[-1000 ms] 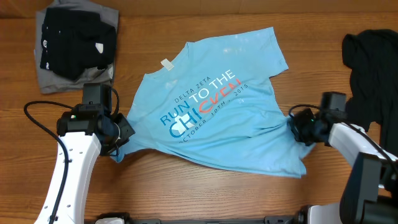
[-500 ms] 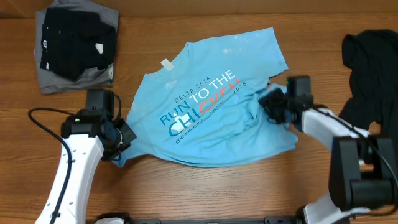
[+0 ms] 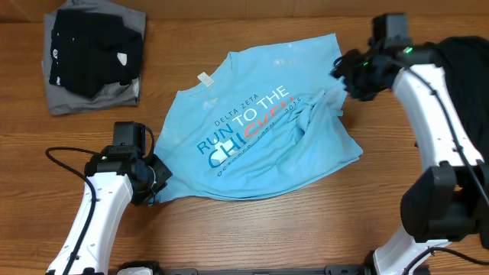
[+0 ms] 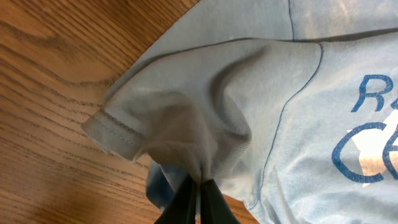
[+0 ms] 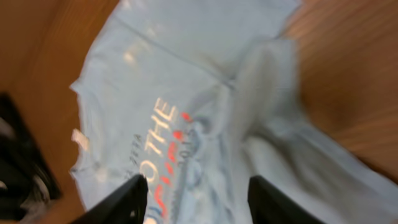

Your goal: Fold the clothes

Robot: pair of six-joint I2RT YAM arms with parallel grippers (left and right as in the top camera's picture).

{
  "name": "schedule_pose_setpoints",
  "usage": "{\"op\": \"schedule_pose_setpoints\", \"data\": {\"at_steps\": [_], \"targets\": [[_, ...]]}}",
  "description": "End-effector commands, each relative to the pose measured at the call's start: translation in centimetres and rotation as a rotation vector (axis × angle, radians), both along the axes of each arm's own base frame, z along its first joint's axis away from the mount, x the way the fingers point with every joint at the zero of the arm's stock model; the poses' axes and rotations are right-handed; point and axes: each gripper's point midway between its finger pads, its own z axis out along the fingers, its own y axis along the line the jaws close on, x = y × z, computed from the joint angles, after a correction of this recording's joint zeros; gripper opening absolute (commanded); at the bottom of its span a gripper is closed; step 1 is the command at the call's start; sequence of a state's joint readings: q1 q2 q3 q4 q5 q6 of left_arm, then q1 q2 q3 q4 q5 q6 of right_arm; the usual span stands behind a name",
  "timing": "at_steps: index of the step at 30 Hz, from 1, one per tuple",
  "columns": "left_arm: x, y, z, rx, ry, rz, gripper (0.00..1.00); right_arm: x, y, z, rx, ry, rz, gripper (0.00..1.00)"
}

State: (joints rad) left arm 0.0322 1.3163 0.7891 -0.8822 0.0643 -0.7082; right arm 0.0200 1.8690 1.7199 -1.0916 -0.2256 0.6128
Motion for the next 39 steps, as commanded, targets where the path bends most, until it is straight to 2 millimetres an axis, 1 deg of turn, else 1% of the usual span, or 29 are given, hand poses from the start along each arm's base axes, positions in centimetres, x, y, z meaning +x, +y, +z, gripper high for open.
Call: {"op": "schedule_pose_setpoints", "data": {"at_steps": [1, 4, 6, 8, 9, 10, 14, 17, 19, 22, 24, 25, 27, 29, 31, 34, 39], "targets": [[-0.3, -0.1, -0.4, -0.01, 0.012, 0.02, 0.04, -1.5, -2.6, 2.1, -0.088, 0.03, -0.012, 0.6], [0.0, -0.1, -0.3, -0.01, 0.0, 0.02, 0.05, -4.5, -2.9, 1.1, -0.091, 0.159, -0.01, 0.62], [0.1, -0.1, -0.3, -0.01, -0.005, 0.02, 0.05, -6.5, -3.3, 0.4, -0.113, 0.244, -0.013, 0.59], [0.1, -0.1, -0.3, -0.01, -0.003, 0.019, 0.05, -7.7, -3.9, 0.2, -0.149, 0.296, -0.019, 0.55], [0.0, -0.1, -0.3, -0.011, 0.0, 0.019, 0.05, -8.7, -4.3, 0.2, -0.17, 0.331, -0.028, 0.54], [0.0, -0.1, -0.3, -0.011, 0.0, 0.019, 0.05, -9.0, -4.4, 0.3, -0.178, 0.344, -0.035, 0.54], [-0.4, -0.1, -0.4, -0.01, 0.018, 0.019, 0.05, -11.5, -5.8, 1.1, -0.238, 0.412, -0.065, 0.53], [-0.6, -0.2, -0.4, -0.01, 0.026, 0.013, 0.05, -12.7, -6.7, 1.5, -0.249, 0.414, -0.101, 0.54], [-0.6, -0.2, -0.4, -0.009, 0.026, 0.008, 0.05, -13.5, -7.4, 1.5, -0.253, 0.403, -0.129, 0.54], [-0.6, -0.2, -0.4, -0.009, 0.025, 0.008, 0.06, -14.7, -8.3, 0.8, -0.242, 0.386, -0.165, 0.56], [-0.6, -0.2, -0.4, -0.009, 0.025, 0.009, 0.06, -15.5, -8.3, -0.2, -0.223, 0.387, -0.173, 0.58], [-0.5, -0.2, -0.4, -0.01, 0.023, 0.009, 0.06, -16.0, -8.0, -1.0, -0.209, 0.398, -0.166, 0.59], [-0.5, -0.2, -0.4, -0.01, 0.021, 0.009, 0.06, -17.0, -7.6, -3.1, -0.19, 0.436, -0.152, 0.6], [-0.6, -0.2, -0.4, -0.012, 0.023, 0.008, 0.05, -17.5, -7.4, -5.4, -0.181, 0.457, -0.148, 0.61], [-0.7, -0.3, -0.4, -0.017, 0.03, 0.007, 0.05, -17.8, -6.8, -7.4, -0.147, 0.46, -0.143, 0.61], [-0.9, -0.3, -0.4, -0.016, 0.036, 0.002, 0.05, -17.9, -5.5, -9.6, -0.074, 0.449, -0.132, 0.61], [-1.0, -0.3, -0.4, -0.016, 0.04, -0.001, 0.05, -17.8, -5.3, -12.2, -0.064, 0.414, -0.132, 0.6]]}}
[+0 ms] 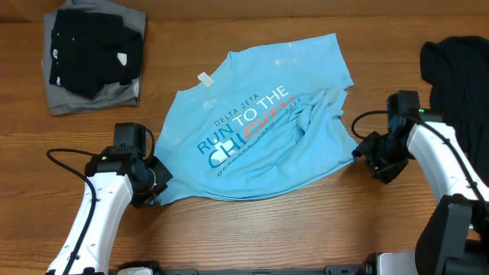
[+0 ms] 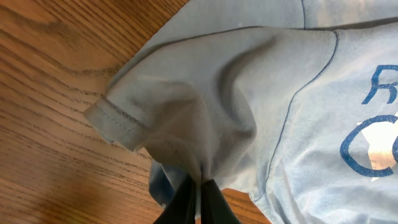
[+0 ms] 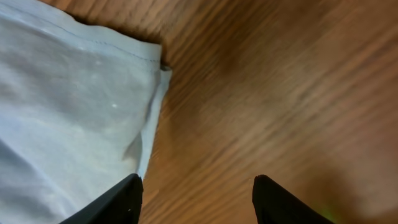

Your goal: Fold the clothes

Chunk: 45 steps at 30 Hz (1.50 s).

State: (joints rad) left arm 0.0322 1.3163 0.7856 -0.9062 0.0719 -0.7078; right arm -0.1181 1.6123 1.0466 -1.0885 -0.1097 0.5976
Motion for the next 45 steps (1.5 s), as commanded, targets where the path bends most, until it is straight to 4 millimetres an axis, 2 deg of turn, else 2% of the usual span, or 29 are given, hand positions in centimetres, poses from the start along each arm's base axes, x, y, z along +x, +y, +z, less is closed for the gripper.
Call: {"op": "schedule_pose_setpoints", "data": {"at_steps": [1, 6, 10, 19, 34, 40, 42, 45], "targets": [[-0.3, -0.1, -0.3, -0.007, 0.013, 0.001, 0.05, -0.4, 0.7, -1.3, 0.034, -0.004, 0.002, 0.6], [-0.3, -0.1, -0.3, -0.008, 0.013, 0.001, 0.05, -0.3, 0.6, -3.3, 0.033, -0.012, 0.002, 0.52], [-0.4, -0.1, -0.3, -0.007, 0.017, 0.001, 0.06, 0.0, 0.6, -3.9, 0.033, -0.007, -0.002, 0.39], [-0.4, -0.1, -0.3, -0.007, 0.016, 0.001, 0.06, 1.1, 0.4, -5.8, 0.03, -0.01, 0.0, 0.38], [-0.4, 0.0, -0.3, 0.0, 0.017, 0.002, 0.08, 2.1, 0.6, -5.8, 0.043, -0.053, 0.004, 0.38], [-0.4, 0.0, -0.3, 0.0, 0.016, 0.002, 0.08, 2.4, 0.6, -6.5, 0.043, -0.053, 0.004, 0.39], [-0.4, 0.0, -0.3, 0.0, 0.017, 0.002, 0.08, 2.2, 0.6, -7.0, 0.042, -0.038, 0.003, 0.38], [-0.4, 0.0, -0.3, 0.0, 0.018, 0.002, 0.08, 1.9, 0.6, -7.4, 0.043, -0.018, 0.003, 0.28]]}}
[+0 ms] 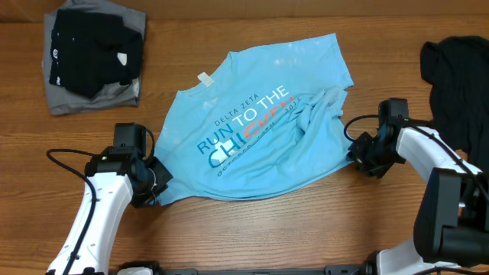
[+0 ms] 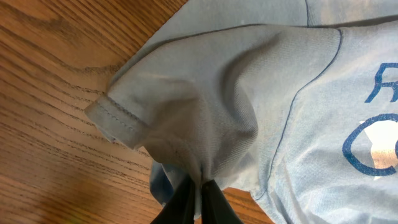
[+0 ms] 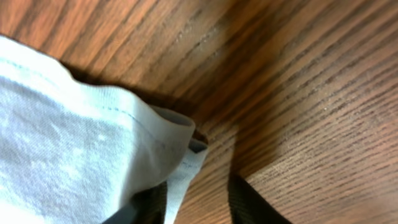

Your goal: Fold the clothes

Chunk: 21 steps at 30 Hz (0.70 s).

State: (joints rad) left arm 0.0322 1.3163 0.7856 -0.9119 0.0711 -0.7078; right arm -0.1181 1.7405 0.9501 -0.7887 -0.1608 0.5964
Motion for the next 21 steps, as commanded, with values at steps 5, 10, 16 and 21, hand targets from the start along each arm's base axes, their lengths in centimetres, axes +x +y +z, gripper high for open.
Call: {"op": "schedule_pose_setpoints", "data": {"at_steps": [5, 10, 16, 21], "targets": [[-0.3, 0.0, -0.3, -0.001, 0.012, 0.002, 0.08, -1.2, 0.0, -2.1, -0.002, 0.077, -0.009, 0.05], [-0.4, 0.0, -0.3, 0.0, 0.017, 0.002, 0.04, -1.3, -0.1, -1.9, -0.004, 0.086, -0.012, 0.04], [-0.1, 0.0, -0.1, 0.002, 0.006, -0.017, 0.04, -0.9, -0.3, -0.4, -0.009, 0.067, -0.055, 0.04], [-0.2, 0.0, -0.1, 0.004, 0.006, -0.032, 0.04, -0.3, -0.3, 0.7, -0.015, 0.013, -0.014, 0.14]]}}
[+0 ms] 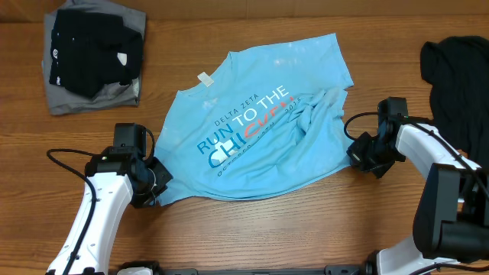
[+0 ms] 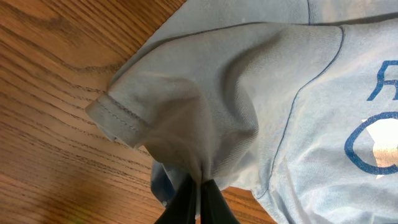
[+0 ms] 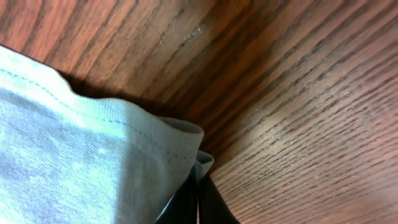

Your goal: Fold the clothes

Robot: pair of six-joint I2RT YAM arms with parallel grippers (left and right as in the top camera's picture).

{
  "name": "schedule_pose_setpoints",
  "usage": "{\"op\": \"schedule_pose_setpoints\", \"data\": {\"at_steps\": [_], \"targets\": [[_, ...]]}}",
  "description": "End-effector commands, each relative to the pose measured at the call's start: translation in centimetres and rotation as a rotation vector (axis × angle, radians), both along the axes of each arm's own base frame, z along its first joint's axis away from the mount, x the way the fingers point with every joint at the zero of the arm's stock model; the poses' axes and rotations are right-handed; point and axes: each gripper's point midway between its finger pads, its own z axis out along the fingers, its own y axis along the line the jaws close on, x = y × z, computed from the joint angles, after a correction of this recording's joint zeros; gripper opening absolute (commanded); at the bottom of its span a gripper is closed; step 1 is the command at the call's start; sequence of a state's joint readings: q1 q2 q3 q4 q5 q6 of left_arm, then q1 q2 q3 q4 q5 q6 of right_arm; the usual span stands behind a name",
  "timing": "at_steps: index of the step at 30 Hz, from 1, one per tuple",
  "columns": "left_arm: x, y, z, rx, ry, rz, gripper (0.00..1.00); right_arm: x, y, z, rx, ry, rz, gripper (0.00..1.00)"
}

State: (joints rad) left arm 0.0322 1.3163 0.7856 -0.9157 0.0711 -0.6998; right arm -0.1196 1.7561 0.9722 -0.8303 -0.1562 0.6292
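Note:
A light blue T-shirt (image 1: 260, 126) with "RUN TO THE CHI..." print lies spread on the wooden table, rumpled at its right side. My left gripper (image 1: 153, 187) is shut on the shirt's lower left sleeve (image 2: 180, 124), the cloth bunched between its fingers (image 2: 198, 198). My right gripper (image 1: 361, 155) is at the shirt's lower right corner, shut on the hem corner (image 3: 186, 140) pinched between the black fingers (image 3: 200, 202).
A folded stack of black and grey clothes (image 1: 93, 55) sits at the back left. A crumpled black garment (image 1: 456, 65) lies at the right edge. Bare wood (image 1: 267, 229) runs along the front of the table.
My right gripper was open around the hem corner; now it is shut on it. The left gripper still holds the sleeve. The shirt lies unchanged.
My left gripper held the sleeve throughout. The right gripper was first open above the shirt's upper right part, then open on the table beside the lower right corner, then around that corner, and now it is shut on it.

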Motion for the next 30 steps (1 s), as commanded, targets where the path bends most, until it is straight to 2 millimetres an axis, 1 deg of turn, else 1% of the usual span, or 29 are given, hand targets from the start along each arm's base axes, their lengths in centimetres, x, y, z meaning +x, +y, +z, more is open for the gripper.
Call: {"op": "schedule_pose_setpoints", "data": {"at_steps": [1, 4, 6, 8, 15, 17, 21, 22, 24, 25, 30], "targets": [[-0.1, 0.0, -0.1, 0.003, 0.002, -0.023, 0.04, 0.0, -0.2, 0.5, -0.017, -0.025, 0.031, 0.25], [0.0, 0.0, -0.1, 0.003, 0.002, -0.023, 0.04, -0.2, -0.2, 0.4, -0.016, -0.016, 0.036, 0.3], [-0.1, 0.0, -0.1, 0.003, 0.003, -0.024, 0.04, -0.3, -0.2, 0.2, -0.016, -0.015, 0.036, 0.37], [-0.1, 0.0, -0.1, 0.003, 0.005, -0.024, 0.04, -0.4, -0.3, 0.1, -0.023, -0.014, 0.035, 0.4], [-0.1, 0.0, -0.1, 0.003, 0.005, -0.024, 0.04, -1.0, -0.2, -1.0, -0.026, -0.017, 0.035, 0.41], [-0.1, 0.0, -0.1, 0.003, 0.006, -0.024, 0.04, -1.3, -0.2, -1.2, -0.026, -0.012, 0.035, 0.37], [-0.1, 0.0, -0.1, 0.003, 0.006, -0.024, 0.04, -1.2, -0.2, -1.3, -0.027, -0.017, 0.035, 0.33], [-0.1, 0.0, -0.1, 0.003, 0.006, -0.024, 0.04, -1.2, -0.2, -1.3, -0.027, -0.019, 0.035, 0.34], [-0.1, 0.0, -0.1, 0.003, 0.006, -0.024, 0.04, -1.3, -0.2, -1.6, -0.027, -0.021, 0.035, 0.44], [-0.1, 0.0, -0.1, 0.003, 0.006, -0.024, 0.04, -1.5, -0.2, -1.8, -0.027, -0.019, 0.035, 0.47], [-0.2, 0.0, -0.1, 0.002, 0.007, -0.025, 0.04, -2.6, 0.0, -3.0, -0.025, -0.013, 0.028, 0.46]]}}
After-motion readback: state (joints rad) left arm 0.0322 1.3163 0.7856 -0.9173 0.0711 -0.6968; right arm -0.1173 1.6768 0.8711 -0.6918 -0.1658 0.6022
